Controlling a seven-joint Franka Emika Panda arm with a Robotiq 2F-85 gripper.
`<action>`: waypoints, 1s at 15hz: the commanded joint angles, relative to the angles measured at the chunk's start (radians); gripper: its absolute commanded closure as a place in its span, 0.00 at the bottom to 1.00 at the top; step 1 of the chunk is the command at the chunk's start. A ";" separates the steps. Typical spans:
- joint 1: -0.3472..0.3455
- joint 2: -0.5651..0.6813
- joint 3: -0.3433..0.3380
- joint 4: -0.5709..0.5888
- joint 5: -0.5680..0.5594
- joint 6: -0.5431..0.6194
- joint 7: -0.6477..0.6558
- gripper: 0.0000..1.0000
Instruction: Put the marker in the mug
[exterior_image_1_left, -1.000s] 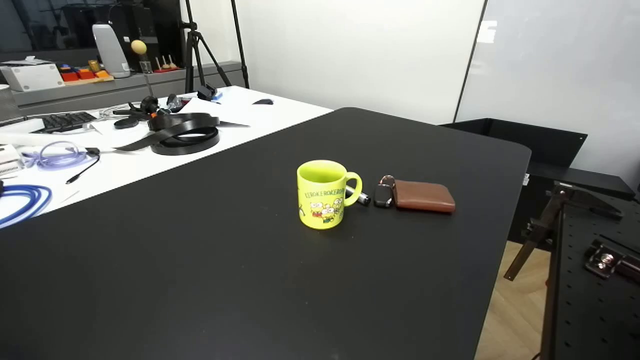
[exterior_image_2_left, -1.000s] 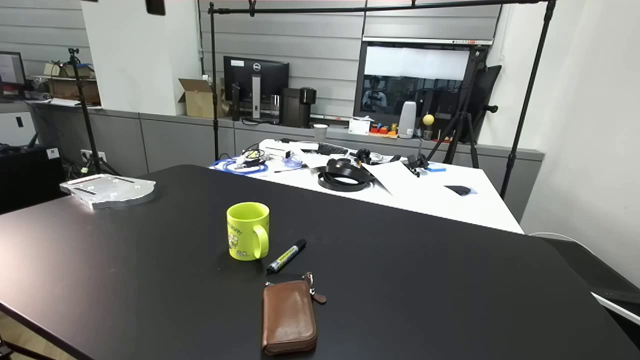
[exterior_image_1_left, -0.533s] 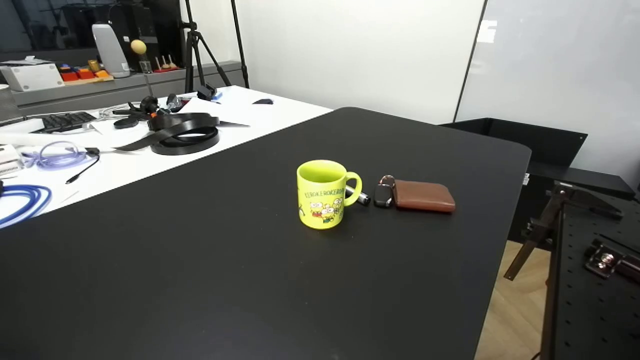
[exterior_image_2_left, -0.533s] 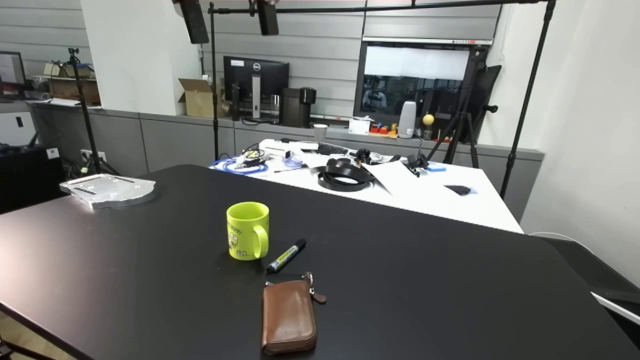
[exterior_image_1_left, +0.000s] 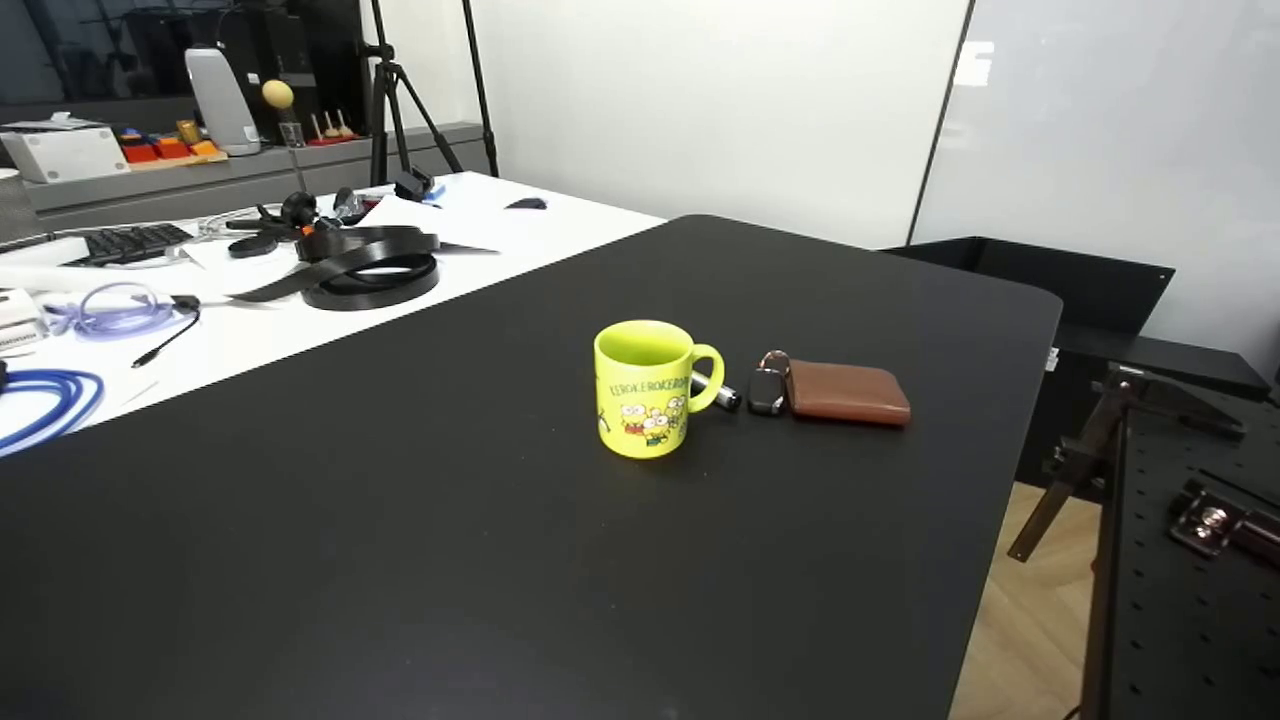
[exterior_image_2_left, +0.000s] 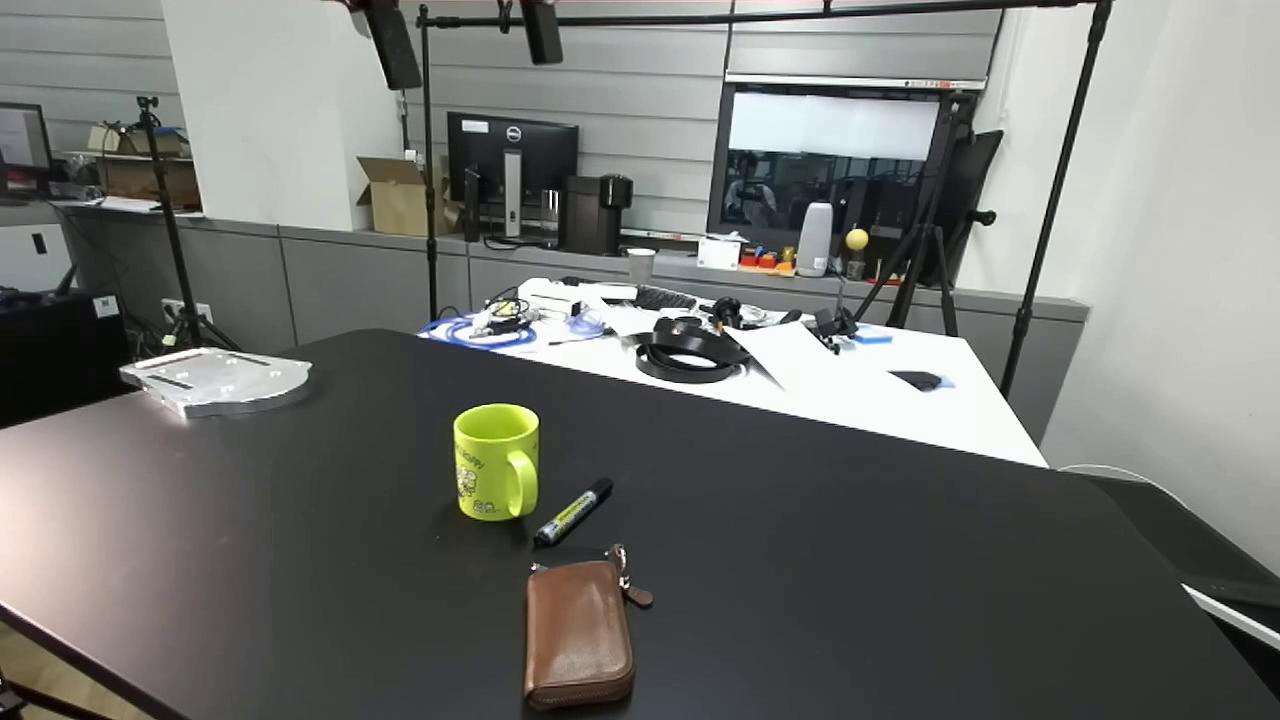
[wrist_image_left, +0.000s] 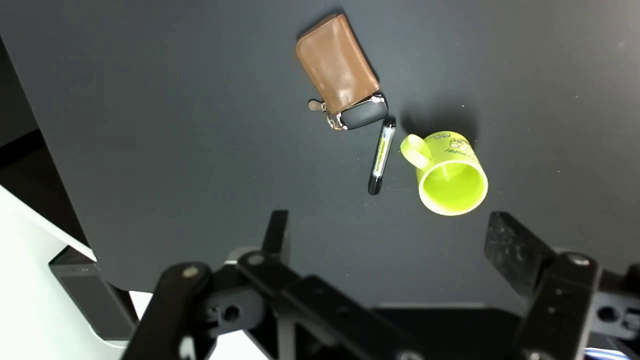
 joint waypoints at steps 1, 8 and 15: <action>-0.031 0.104 -0.035 0.049 -0.056 0.062 0.010 0.00; -0.032 0.467 -0.253 0.189 0.075 0.282 -0.125 0.00; -0.011 0.668 -0.231 0.254 0.276 0.292 -0.223 0.00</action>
